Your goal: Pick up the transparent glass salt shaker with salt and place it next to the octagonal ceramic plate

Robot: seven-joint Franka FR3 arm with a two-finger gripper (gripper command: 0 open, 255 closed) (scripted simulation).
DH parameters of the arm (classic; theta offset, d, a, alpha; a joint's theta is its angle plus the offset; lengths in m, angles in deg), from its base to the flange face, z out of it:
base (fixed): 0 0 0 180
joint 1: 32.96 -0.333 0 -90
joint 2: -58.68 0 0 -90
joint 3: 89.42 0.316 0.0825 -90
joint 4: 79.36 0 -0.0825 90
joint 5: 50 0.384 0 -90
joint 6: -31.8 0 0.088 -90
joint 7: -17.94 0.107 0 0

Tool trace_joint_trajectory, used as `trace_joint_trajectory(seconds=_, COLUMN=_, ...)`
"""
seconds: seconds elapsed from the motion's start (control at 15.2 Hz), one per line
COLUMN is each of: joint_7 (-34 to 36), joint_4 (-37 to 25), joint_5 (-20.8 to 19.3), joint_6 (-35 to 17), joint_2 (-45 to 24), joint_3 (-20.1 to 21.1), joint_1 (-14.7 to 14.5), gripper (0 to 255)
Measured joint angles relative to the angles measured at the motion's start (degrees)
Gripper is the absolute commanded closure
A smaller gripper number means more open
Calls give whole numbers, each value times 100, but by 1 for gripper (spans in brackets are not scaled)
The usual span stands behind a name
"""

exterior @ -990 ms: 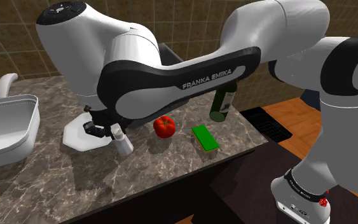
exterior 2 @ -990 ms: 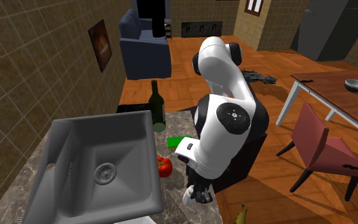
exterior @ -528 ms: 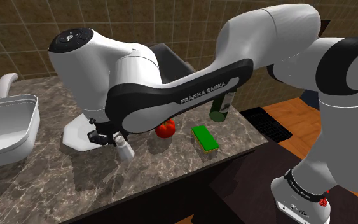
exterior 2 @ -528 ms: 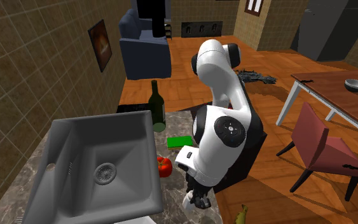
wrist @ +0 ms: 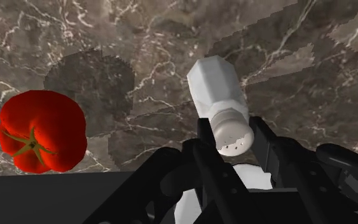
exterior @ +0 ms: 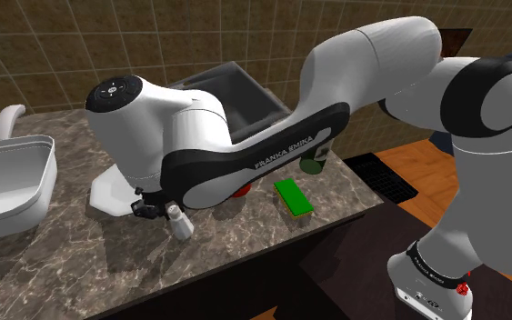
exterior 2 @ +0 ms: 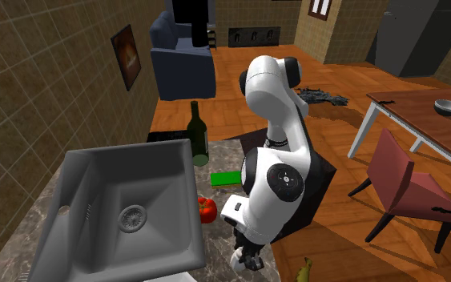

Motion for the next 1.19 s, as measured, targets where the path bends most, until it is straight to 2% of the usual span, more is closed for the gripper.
trace_joint_trajectory(seconds=0.4, joint_7=9, joint_4=17, joint_5=-13, joint_6=-34, joint_2=-18, joint_3=-9, joint_1=2, gripper=255)
trace_joint_trajectory(seconds=0.46, joint_7=9, joint_4=17, joint_5=-13, joint_6=-35, joint_2=-18, joint_3=-9, joint_1=2, gripper=0)
trace_joint_trajectory(seconds=0.86, joint_7=9, joint_4=17, joint_5=-13, joint_6=-35, joint_2=-18, joint_3=-9, joint_1=2, gripper=0)
trace_joint_trajectory(seconds=1.19, joint_7=-104, joint_4=-389, joint_5=128, joint_6=486, joint_2=150, joint_3=86, joint_1=-95, gripper=0)
